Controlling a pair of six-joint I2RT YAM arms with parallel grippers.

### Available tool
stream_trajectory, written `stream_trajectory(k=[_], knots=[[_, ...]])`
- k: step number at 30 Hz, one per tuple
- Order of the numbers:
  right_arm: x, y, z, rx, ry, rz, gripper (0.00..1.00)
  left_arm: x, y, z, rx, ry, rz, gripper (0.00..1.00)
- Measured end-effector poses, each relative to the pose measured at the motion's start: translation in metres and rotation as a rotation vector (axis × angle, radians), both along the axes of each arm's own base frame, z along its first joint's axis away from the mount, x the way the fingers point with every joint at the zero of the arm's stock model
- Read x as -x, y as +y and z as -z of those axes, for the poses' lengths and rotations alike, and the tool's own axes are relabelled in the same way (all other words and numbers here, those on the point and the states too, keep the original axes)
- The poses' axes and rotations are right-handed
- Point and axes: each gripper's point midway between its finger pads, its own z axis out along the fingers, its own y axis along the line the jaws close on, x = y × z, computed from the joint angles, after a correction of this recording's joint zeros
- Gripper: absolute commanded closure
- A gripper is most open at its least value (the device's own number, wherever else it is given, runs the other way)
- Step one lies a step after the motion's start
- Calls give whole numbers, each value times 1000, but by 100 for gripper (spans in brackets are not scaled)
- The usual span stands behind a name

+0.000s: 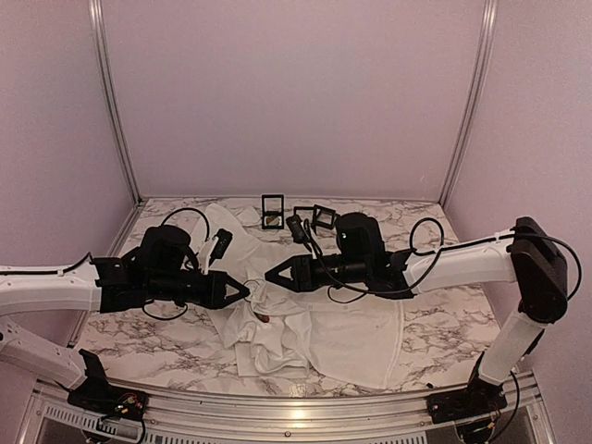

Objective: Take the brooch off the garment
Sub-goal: Remove the brooch from the flattened clothing.

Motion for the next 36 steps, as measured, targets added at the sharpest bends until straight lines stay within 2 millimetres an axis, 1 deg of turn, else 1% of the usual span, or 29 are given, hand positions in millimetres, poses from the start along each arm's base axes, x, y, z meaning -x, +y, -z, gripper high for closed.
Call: stream_trajectory(k=[8,11,14,18,24,31,34,36], knots=[[-3,-5,14,66,-25,21,67,20,22,32,-185,116,36,100],[-4,-6,16,77,-32,23,67,27,30,41,-245,149,46,100],[-5,-7,16,86,-37,28,67,32,38,45,-295,169,55,100],[-7,-7,15,91,-46,32,67,36,47,44,-351,178,60,100],[-6,-8,13,95,-56,30,67,41,59,36,-396,177,63,100],[-8,-6,8,89,-65,31,67,51,73,35,-450,200,72,100],[-8,-6,5,85,-68,31,67,52,76,29,-450,196,68,100],[-9,-6,5,86,-69,35,67,50,74,20,-430,184,60,100]])
